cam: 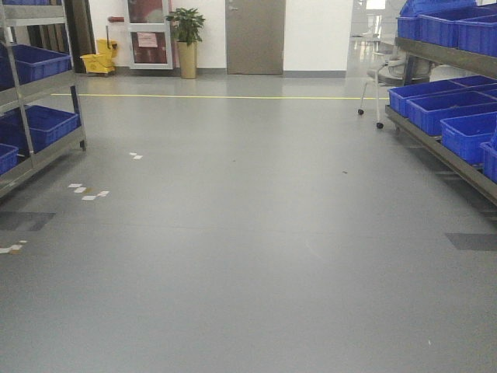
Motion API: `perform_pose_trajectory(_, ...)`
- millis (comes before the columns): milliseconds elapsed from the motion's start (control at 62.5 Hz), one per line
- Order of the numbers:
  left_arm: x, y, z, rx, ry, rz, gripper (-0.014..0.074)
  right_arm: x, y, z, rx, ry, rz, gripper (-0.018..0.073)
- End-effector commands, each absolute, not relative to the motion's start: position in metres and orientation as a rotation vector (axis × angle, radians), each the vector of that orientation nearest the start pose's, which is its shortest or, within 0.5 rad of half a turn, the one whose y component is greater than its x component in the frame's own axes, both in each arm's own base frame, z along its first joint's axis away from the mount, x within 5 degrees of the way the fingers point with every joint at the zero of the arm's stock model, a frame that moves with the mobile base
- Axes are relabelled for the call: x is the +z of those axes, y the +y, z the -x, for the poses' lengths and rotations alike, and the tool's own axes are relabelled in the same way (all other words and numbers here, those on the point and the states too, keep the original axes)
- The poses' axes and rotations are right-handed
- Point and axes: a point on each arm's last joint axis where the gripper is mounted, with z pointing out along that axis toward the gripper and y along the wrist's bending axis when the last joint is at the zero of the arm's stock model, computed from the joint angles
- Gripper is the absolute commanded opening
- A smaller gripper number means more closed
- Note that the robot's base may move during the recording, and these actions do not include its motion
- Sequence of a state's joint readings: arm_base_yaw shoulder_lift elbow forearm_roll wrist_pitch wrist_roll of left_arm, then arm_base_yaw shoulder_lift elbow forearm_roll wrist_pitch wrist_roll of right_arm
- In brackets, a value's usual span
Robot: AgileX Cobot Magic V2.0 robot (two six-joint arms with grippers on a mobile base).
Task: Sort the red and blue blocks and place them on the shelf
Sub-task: 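Drive the base to the shelf of blue bins holding both cubes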
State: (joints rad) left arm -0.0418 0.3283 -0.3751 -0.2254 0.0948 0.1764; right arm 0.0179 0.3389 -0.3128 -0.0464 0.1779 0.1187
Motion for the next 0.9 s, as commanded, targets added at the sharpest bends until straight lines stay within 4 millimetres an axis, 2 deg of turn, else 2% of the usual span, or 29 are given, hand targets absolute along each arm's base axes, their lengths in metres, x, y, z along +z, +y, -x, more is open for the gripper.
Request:
perform_pose_trajectory(0, 0.3258, -0.0035, -0.0810, -0.089, 1.431, 0.016, 0.0123, 0.2969, 0.0006, -0.0865, 0.048, 1.580, -0.037, 0.0051)
perform_pose_trajectory(880, 0.3258, -0.0035, -0.0810, -0.089, 1.431, 0.016, 0.0123, 0.2969, 0.0006, -0.0865, 0.048, 1.580, -0.037, 0.0051)
